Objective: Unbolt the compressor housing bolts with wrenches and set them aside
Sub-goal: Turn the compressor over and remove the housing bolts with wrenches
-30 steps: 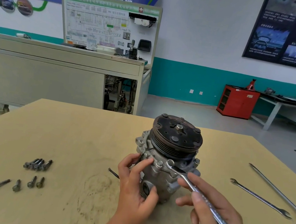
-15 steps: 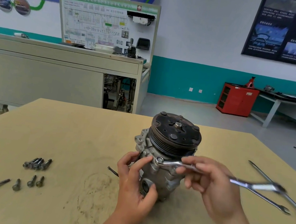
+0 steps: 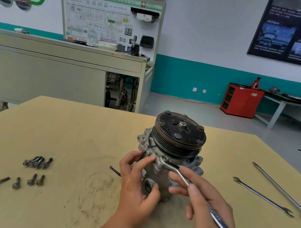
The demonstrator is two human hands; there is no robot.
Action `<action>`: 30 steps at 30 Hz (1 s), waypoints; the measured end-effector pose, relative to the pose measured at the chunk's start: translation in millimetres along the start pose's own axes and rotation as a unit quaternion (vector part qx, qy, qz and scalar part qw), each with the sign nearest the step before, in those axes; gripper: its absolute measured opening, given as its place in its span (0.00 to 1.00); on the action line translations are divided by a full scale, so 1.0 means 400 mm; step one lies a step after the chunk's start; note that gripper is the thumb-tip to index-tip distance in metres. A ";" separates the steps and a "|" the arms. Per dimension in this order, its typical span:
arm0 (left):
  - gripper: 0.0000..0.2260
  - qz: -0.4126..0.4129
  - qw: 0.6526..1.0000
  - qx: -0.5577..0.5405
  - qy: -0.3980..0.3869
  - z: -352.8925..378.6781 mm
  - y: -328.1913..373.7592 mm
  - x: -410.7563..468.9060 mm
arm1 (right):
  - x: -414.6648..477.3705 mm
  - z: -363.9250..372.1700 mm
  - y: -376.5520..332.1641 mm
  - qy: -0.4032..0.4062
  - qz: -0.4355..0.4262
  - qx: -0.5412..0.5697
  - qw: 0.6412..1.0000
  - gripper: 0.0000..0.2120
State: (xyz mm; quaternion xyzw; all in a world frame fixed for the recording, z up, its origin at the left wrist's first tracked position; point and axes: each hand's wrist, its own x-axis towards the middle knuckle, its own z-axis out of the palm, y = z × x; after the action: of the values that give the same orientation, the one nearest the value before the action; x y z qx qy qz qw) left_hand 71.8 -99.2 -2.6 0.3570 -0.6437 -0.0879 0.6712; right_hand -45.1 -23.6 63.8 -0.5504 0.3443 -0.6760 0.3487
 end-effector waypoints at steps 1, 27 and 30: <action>0.25 0.000 1.000 0.000 0.000 0.000 0.000 0.000 | -0.002 0.008 -0.001 0.001 0.005 -0.021 1.000 0.14; 0.24 -0.013 1.000 -0.003 -0.007 -0.008 0.003 0.001 | -0.009 0.021 -0.003 0.062 0.026 0.004 0.998 0.13; 0.24 -0.009 1.000 0.002 -0.005 -0.007 0.004 0.000 | -0.001 0.022 -0.011 0.037 0.016 -0.036 0.999 0.10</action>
State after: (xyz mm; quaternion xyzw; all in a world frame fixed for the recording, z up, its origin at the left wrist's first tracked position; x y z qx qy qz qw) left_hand 74.0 -96.9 -1.5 0.3637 -0.6439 -0.0949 0.6665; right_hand -36.7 -21.7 68.9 -0.5315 0.3901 -0.6773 0.3263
